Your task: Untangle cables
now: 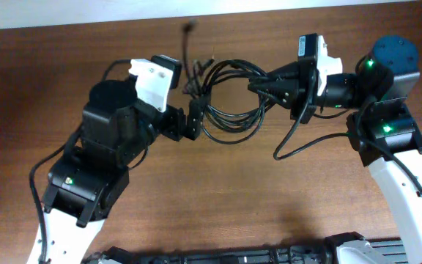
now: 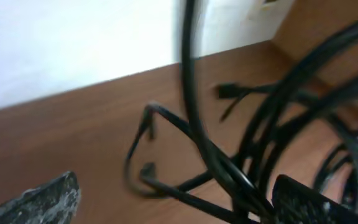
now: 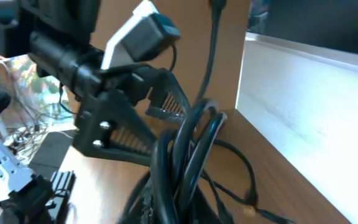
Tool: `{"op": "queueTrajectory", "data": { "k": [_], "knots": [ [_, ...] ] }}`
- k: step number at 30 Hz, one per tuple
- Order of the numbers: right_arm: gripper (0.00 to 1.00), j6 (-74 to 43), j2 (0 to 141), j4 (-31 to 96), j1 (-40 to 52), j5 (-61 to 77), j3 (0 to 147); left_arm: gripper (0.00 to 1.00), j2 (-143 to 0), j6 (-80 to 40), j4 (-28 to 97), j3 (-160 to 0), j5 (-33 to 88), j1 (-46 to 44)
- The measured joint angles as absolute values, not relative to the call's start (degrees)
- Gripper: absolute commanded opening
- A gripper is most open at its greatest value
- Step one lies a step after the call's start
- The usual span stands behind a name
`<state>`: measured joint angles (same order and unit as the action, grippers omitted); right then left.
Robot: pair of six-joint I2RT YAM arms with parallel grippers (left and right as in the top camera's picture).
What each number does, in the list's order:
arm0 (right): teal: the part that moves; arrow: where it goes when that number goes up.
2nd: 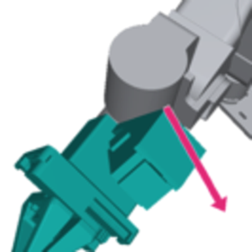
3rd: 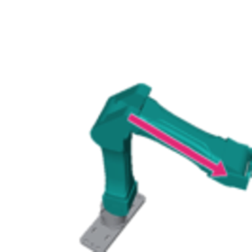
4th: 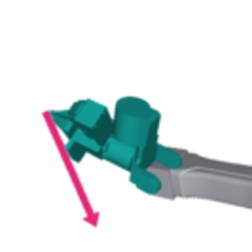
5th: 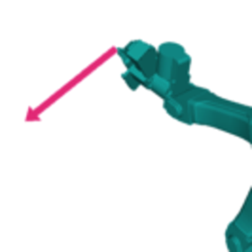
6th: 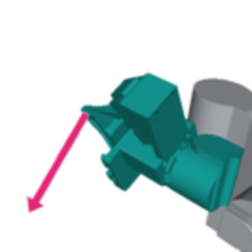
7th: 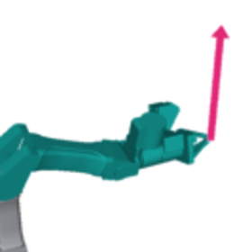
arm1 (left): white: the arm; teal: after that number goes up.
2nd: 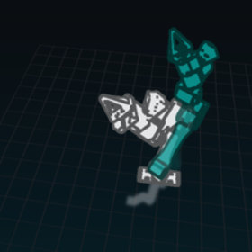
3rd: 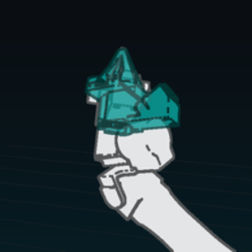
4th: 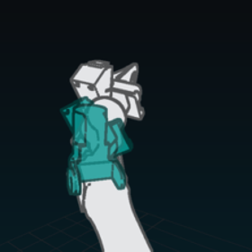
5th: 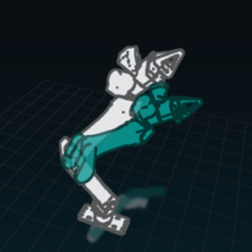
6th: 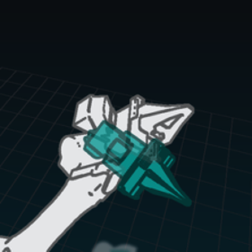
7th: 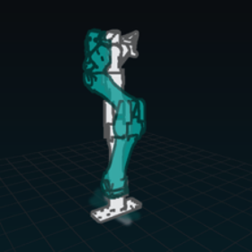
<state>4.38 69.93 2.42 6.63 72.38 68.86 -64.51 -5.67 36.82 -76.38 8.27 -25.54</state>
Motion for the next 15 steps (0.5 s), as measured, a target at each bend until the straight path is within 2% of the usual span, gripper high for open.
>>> {"op": "queueTrajectory", "data": {
  "k": [7,15],
  "knots": [
    [0.07,4.5,70.0,-0.7,6.6,73.5,68.9,0.99,-65.3,-10.4,41.2,-76.4,1.2,-25.5],
    [0.07,4.7,70.1,-8.6,6.6,73.8,68.7,0.99,-65.3,-9.7,43.5,-76.4,4.5,-25.5]
  ]
}}
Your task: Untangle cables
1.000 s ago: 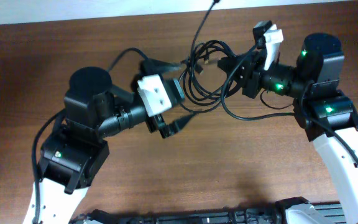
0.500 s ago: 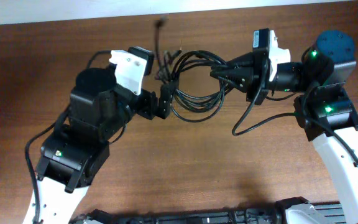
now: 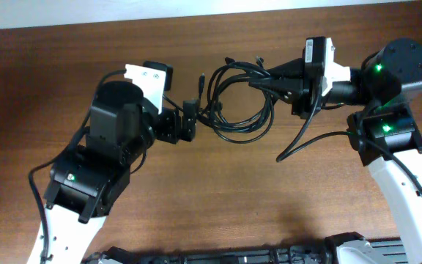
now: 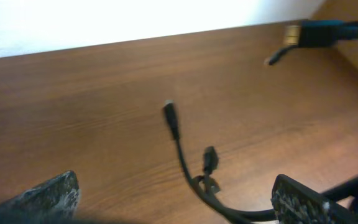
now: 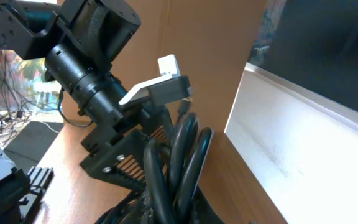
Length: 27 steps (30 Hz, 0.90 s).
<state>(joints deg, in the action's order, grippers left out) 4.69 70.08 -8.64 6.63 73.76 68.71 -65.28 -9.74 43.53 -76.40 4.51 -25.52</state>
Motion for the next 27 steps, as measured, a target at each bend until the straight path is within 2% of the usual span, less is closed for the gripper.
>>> {"op": "queueTrajectory", "data": {
  "k": [4,7,11,20,27],
  "knots": [
    [0.07,4.7,70.1,-8.6,6.6,73.5,68.7,0.99,-65.3,1.0,43.3,-76.4,16.3,-25.4],
    [0.08,4.7,70.1,-7.7,6.4,73.1,68.7,0.99,-65.3,8.3,37.8,-76.4,27.9,-25.3],
    [0.09,4.7,70.1,-5.1,6.5,72.9,68.8,0.99,-65.1,11.8,32.8,-76.4,37.6,-25.3],
    [0.12,4.7,70.1,-4.8,6.5,73.2,68.8,0.99,-64.9,13.8,32.7,-76.4,40.6,-22.5],
    [0.11,4.6,70.1,-4.8,6.5,76.4,68.8,0.99,-68.1,15.5,27.2,-76.4,44.5,-22.5]
  ]
}}
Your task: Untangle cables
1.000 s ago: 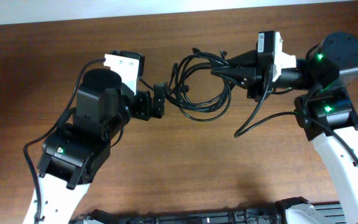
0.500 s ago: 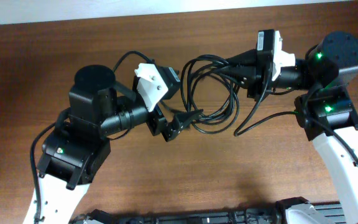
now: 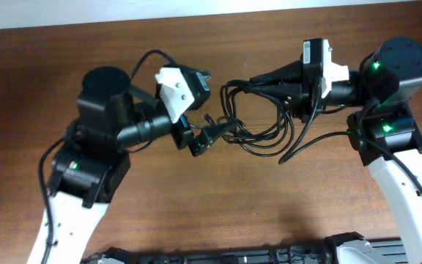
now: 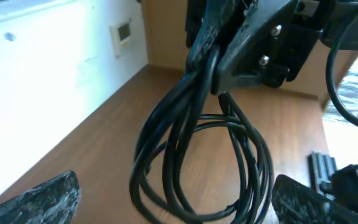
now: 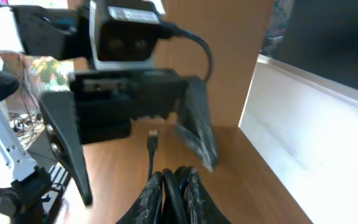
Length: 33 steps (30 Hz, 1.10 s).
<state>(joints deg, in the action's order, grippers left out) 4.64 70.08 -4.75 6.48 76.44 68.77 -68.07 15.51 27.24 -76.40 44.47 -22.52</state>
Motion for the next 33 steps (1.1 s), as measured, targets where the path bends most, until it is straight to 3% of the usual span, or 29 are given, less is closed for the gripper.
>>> {"op": "queueTrajectory", "data": {
  "k": [4,5,6,8,11,12,17,18,20,21,26,33],
  "knots": [
    [0.11,4.6,70.1,-4.8,6.5,76.7,68.8,1.00,-73.9,15.6,26.3,-76.4,48.0,-22.5],
    [0.11,4.7,70.1,-4.9,6.5,76.7,68.8,0.83,-75.4,15.7,24.6,-76.4,49.7,-22.5],
    [0.11,4.7,70.1,-5.0,6.5,76.7,68.8,0.57,-76.2,15.8,23.3,-76.4,51.1,-22.5],
    [0.11,4.6,70.1,-5.0,6.5,76.9,68.8,0.23,-77.7,15.7,19.2,-76.4,54.8,-22.5],
    [0.10,4.7,70.1,-5.0,6.5,76.8,68.8,0.02,-77.9,16.0,17.7,-76.4,56.9,-22.5],
    [0.07,4.7,70.1,-5.0,6.5,76.9,68.8,0.00,-77.9,15.7,17.8,-76.4,57.4,-22.5],
    [0.07,4.7,70.1,-5.2,6.3,77.1,68.8,0.00,-77.9,13.9,19.3,-76.4,57.6,-23.6],
    [0.14,4.7,70.1,-5.1,6.3,77.1,68.8,0.00,-77.9,13.5,19.5,-76.4,57.0,-23.9],
    [0.92,4.6,70.1,-5.0,6.0,76.9,68.8,0.00,-77.8,10.6,19.8,-76.4,52.4,-25.2],
    [1.00,4.4,70.1,-4.6,6.1,76.9,68.8,0.00,-77.8,9.0,20.4,-76.4,49.5,-25.7],
    [1.00,-1.3,70.0,7.0,6.4,71.2,69.2,0.00,-77.9,5.3,23.4,-76.4,38.2,-24.2],
    [0.99,-5.9,67.9,28.5,6.4,50.2,69.1,0.00,-76.3,4.6,26.3,-76.4,36.9,-15.6]
  ]
}}
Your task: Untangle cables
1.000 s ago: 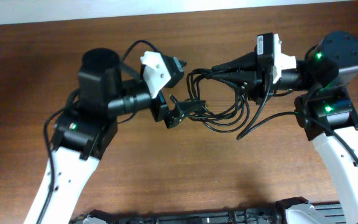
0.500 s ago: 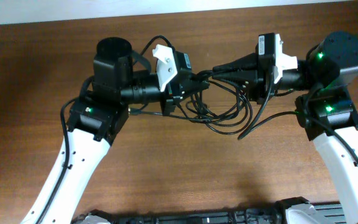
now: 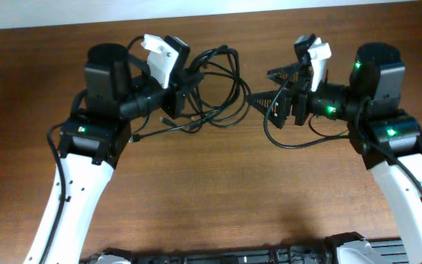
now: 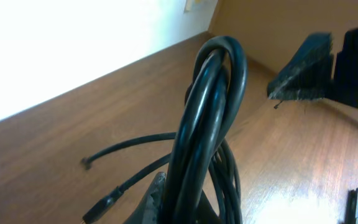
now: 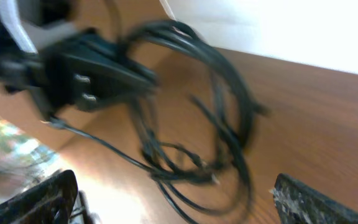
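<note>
A bundle of black cables (image 3: 215,92) hangs in tangled loops over the brown table (image 3: 211,191), with plug ends trailing to the lower left. My left gripper (image 3: 184,92) is shut on one side of it; the left wrist view shows the thick strands (image 4: 207,118) rising out of that gripper (image 4: 188,208). My right gripper (image 3: 261,86) stands open just right of the loops, nothing between its fingers (image 5: 319,199). In the right wrist view the right gripper (image 5: 179,208) faces the blurred cables (image 5: 191,118).
A thin black lead (image 3: 288,139) belonging to the right arm loops below the right gripper. The table's far edge meets a white wall (image 3: 211,6). Bare wood spreads across the front half of the table.
The bundle has changed hands: the right gripper was shut on it and is now open and drawn back to the right. The left gripper, then open below it, is shut on it, farther left.
First the right gripper held the bundle while the open left fingers stood around its left side. The left gripper was then clear of it to the left, then open under the loops. Now the left holds the bundle and the right is open.
</note>
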Tool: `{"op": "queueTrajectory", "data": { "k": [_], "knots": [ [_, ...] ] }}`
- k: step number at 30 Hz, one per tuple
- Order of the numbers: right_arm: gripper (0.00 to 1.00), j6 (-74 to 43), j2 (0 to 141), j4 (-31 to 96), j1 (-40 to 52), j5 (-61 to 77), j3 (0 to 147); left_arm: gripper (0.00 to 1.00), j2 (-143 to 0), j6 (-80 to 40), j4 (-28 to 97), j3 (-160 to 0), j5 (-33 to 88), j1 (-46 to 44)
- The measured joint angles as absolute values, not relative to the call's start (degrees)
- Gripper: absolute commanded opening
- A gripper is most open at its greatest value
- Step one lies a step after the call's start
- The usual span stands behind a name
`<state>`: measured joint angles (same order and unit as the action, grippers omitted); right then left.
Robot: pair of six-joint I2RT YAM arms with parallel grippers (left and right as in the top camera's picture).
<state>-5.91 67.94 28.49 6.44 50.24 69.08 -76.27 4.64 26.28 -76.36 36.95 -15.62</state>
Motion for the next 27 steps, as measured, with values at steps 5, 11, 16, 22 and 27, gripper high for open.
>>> {"op": "queueTrajectory", "data": {
  "k": [5,11,16,22,27],
  "knots": [
    [0.99,-6.0,63.2,34.7,6.4,40.0,69.1,0.00,-75.6,4.7,22.9,-76.4,45.3,-15.3],
    [0.91,2.2,60.6,46.4,6.4,30.8,69.1,0.00,-75.5,4.0,17.1,-76.4,55.2,-15.3],
    [0.71,9.2,60.6,46.3,6.4,37.1,69.1,0.00,-75.4,3.4,14.1,-76.4,60.9,-15.3],
    [0.36,11.0,60.6,44.3,6.4,41.0,69.1,0.00,-75.3,3.4,13.6,-76.4,66.8,-15.4],
    [0.04,11.3,60.6,44.2,6.4,49.5,69.1,0.00,-75.3,3.3,13.9,-76.4,67.0,-15.4]
  ]
}}
